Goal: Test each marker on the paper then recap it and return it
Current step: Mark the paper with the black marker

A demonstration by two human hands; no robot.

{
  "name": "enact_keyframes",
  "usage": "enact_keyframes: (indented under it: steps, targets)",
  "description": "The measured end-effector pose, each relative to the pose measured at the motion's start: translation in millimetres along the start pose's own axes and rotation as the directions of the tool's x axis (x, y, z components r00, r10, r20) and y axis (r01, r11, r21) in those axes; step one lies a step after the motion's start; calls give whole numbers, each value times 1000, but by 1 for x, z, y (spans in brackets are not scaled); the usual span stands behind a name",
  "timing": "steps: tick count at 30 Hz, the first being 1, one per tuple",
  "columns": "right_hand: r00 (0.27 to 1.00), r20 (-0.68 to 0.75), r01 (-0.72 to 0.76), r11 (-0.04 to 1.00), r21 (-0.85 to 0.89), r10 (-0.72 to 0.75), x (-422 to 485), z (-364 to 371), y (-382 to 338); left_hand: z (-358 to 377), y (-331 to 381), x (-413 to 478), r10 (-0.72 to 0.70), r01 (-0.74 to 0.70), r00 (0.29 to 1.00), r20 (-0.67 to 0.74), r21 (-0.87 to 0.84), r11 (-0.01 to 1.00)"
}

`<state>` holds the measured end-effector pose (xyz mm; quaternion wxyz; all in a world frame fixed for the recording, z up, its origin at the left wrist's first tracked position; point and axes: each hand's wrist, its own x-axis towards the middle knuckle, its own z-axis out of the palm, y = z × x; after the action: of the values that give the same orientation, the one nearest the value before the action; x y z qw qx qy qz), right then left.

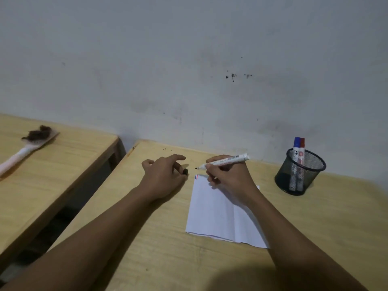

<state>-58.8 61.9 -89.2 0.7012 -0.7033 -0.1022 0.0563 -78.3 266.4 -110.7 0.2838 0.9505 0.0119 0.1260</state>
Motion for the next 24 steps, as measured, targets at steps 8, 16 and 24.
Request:
enact_keyframes:
  steps: [8, 16, 24]
  targets:
    - [999, -20, 36, 994, -107, -38, 12, -3, 27, 5, -4, -16, 15, -15, 1000, 10, -6, 1000]
    - [995, -28, 87, 984, -156, -92, 17, -2, 36, 13, -5, -7, -56, 31, 991, 126, 189, 982]
    - [994, -15, 105, 975, -194, -110, 19, -2, 42, 15, -8, -5, -79, 9, 977, 197, 334, 943]
